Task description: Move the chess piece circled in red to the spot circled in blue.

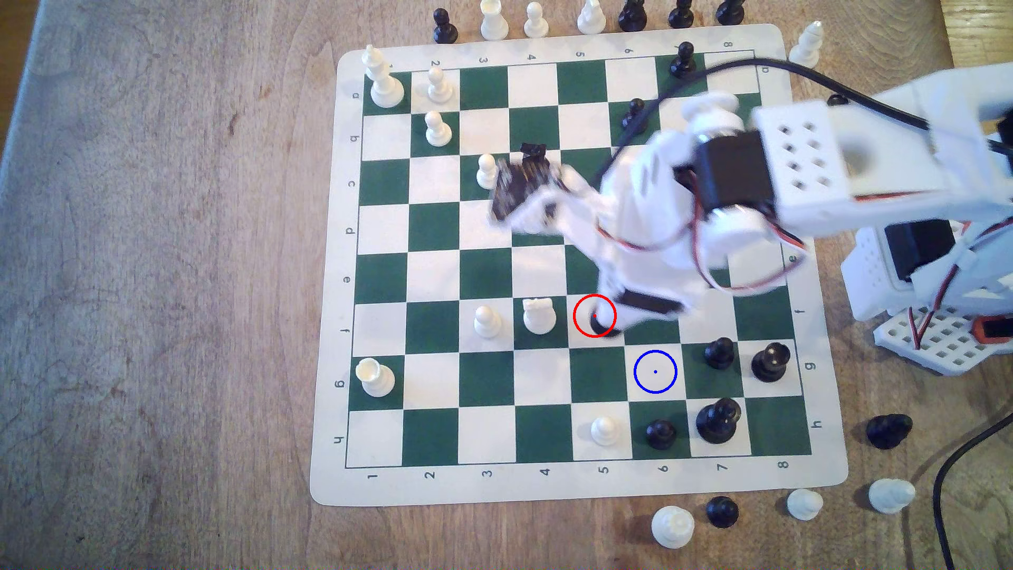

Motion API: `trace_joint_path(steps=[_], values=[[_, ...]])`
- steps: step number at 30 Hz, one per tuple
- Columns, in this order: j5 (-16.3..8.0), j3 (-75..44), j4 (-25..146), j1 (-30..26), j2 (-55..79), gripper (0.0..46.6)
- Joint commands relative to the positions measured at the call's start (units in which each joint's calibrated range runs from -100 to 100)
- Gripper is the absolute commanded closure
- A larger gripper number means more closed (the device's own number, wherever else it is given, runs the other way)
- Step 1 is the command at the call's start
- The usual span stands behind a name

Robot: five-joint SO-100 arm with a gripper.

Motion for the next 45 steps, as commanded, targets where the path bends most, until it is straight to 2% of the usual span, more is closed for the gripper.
trace_joint_path(steps=[1, 5, 12, 22, 27, 45], values=[[-0.2, 0.0, 1.8, -4.2, -9.6, 46.4], [0.0, 6.2, 1.7, -8.3, -13.7, 46.4], [0.1, 17.0, -5.2, -10.3, -14.4, 46.3], [0.3, 18.5, -9.5, -9.4, -10.1, 46.2], [1.1, 18.9, -10.8, -7.2, -7.0, 46.2], [1.3, 20.5, -11.8, -7.0, -5.5, 46.1]])
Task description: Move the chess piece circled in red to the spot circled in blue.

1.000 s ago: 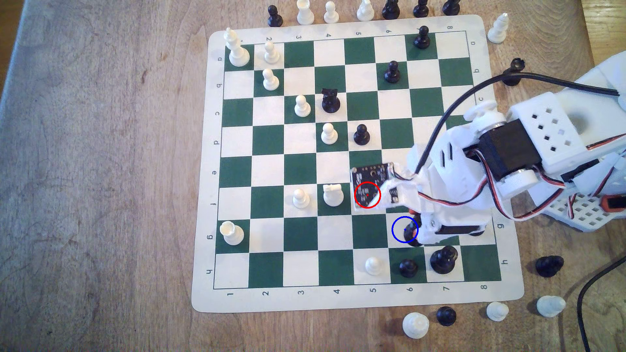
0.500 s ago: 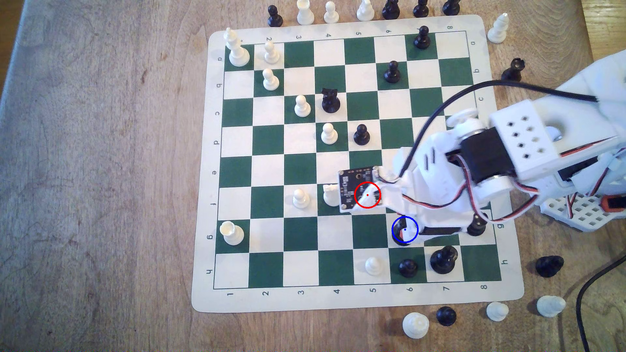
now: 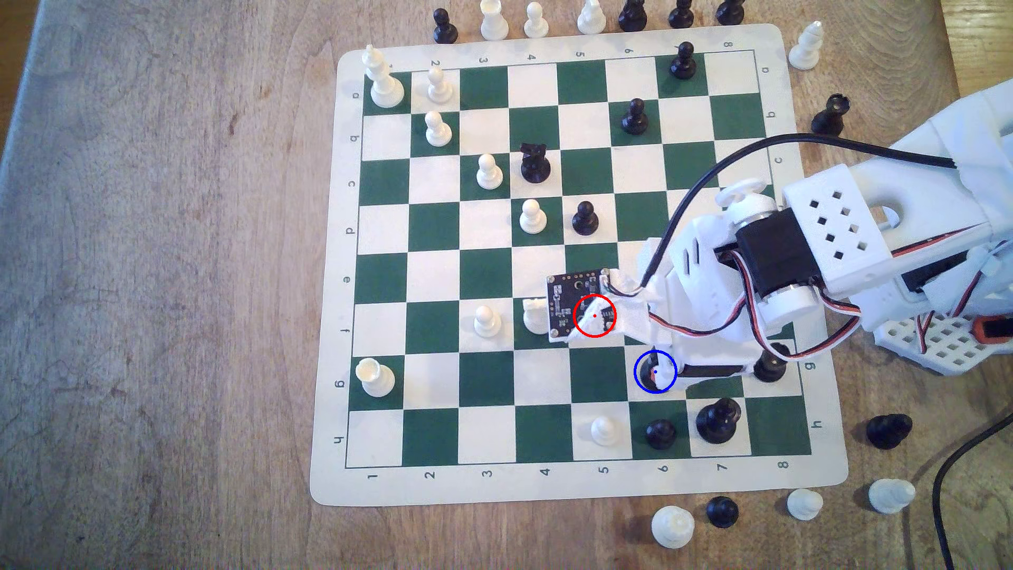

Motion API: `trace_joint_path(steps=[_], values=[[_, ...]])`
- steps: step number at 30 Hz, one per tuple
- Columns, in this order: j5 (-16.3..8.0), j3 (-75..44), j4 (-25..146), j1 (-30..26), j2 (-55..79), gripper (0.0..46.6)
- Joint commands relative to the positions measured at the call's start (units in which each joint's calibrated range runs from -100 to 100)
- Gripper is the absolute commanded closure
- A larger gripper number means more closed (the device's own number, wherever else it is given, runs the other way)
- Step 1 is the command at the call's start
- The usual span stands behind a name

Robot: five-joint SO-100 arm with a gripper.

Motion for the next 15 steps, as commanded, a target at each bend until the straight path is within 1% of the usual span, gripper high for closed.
trace_joint_path(steps=[1, 15], values=[[0.2, -1.0, -0.8, 0.2, -0.2, 46.1], [0.4, -0.5, -2.5, 0.8, 1.6, 46.0]])
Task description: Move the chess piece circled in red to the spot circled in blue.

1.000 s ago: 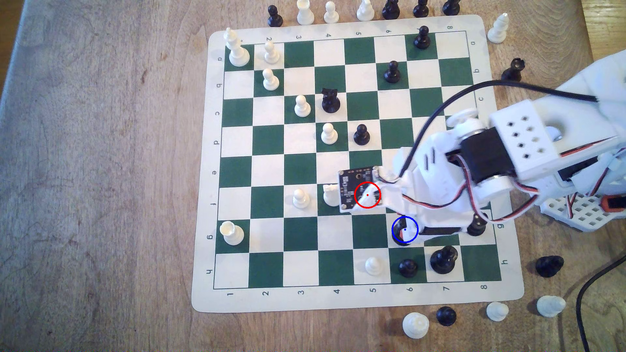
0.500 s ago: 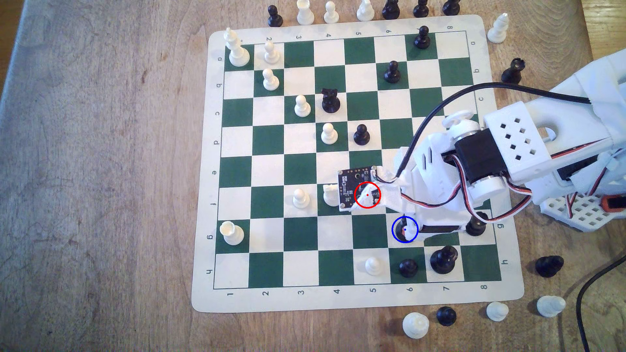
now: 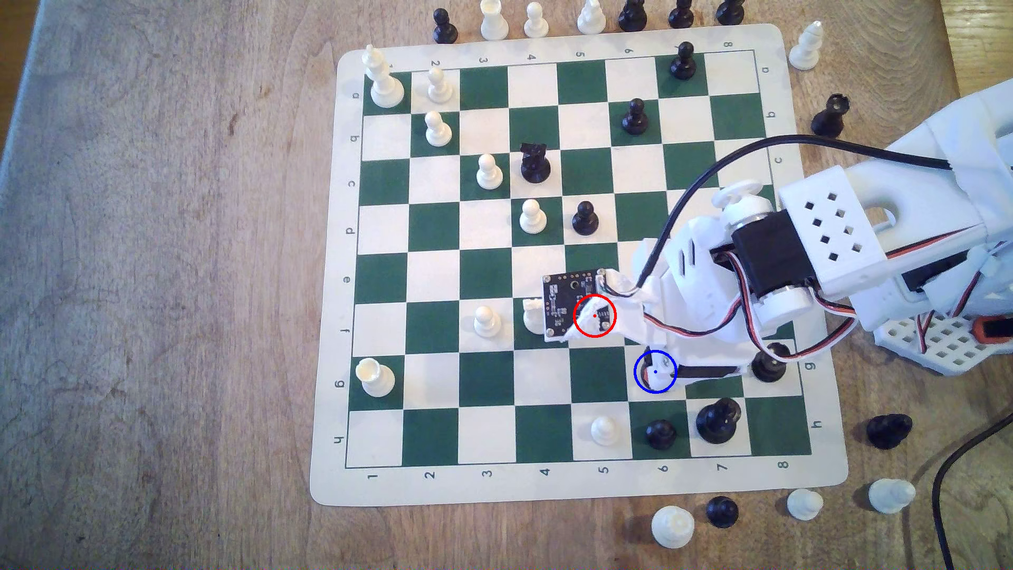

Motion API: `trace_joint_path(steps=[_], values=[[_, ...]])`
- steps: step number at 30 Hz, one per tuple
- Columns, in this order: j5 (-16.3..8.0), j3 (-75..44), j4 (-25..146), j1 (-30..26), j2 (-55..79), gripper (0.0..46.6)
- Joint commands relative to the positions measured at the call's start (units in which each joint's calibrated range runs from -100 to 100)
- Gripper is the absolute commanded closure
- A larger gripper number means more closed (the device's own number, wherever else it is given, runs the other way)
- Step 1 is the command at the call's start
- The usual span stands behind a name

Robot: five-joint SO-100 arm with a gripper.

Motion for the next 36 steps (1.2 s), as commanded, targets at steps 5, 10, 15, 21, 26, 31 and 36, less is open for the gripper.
trace_joint_path(steps=[5, 10, 15, 21, 26, 31, 36], values=[[0.4, -0.4, -0.2, 0.6, 0.0, 46.1], [0.9, -0.4, 1.1, 0.6, -0.6, 39.5], [0.9, -0.4, 1.6, 0.7, -2.2, 32.9], [0.9, -0.4, 3.3, 0.9, -4.5, 28.9], [0.9, -1.0, 6.8, 0.6, -8.6, 27.4], [0.8, -1.0, 9.9, -0.2, -12.3, 27.6], [0.6, 2.0, 12.5, -0.7, -19.5, 28.6]])
